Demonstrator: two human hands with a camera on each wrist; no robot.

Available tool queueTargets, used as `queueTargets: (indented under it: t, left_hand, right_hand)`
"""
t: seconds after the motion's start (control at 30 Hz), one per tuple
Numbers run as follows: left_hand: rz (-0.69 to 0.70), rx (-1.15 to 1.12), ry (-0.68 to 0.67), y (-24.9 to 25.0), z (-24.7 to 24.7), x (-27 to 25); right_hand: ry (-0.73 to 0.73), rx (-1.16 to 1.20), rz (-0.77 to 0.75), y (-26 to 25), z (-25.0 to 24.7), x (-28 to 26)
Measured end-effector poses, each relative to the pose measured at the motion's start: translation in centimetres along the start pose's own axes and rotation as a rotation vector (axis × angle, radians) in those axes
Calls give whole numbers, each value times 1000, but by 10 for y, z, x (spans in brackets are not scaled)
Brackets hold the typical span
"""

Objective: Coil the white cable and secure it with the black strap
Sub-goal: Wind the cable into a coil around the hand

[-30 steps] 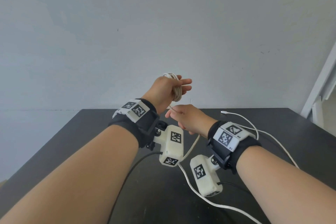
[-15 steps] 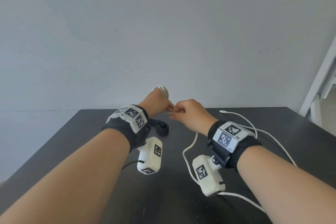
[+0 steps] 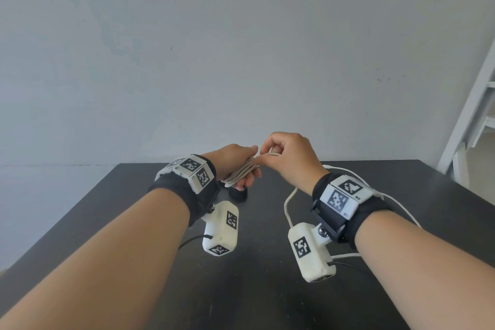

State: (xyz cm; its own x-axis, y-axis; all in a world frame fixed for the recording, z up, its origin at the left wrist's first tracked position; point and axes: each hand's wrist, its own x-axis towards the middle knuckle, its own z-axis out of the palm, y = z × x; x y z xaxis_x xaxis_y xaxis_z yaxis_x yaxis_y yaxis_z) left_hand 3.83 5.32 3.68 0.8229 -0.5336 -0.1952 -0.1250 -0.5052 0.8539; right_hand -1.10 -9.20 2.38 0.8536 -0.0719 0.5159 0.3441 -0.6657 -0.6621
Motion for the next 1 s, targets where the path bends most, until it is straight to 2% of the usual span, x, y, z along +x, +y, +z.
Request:
queueTargets:
  t: [0.13, 0.33, 0.57, 0.73, 1.0]
  left_hand:
    - [45, -105, -132, -2, -2, -1]
    - [85, -184, -212, 5, -4, -6]
    - [175, -239, -216, 10, -5, -15]
    - [284, -412, -211, 13, -4, -18]
    - [353, -704, -175, 20, -1, -21]
  right_hand:
    - [36, 5, 19, 5, -5, 1]
    - [58, 9, 41, 10, -8, 0]
    - [40, 53, 91, 14, -8, -2]
    - [-6, 139, 147, 11, -5, -6]
    - [-85, 128, 208, 7, 3, -6]
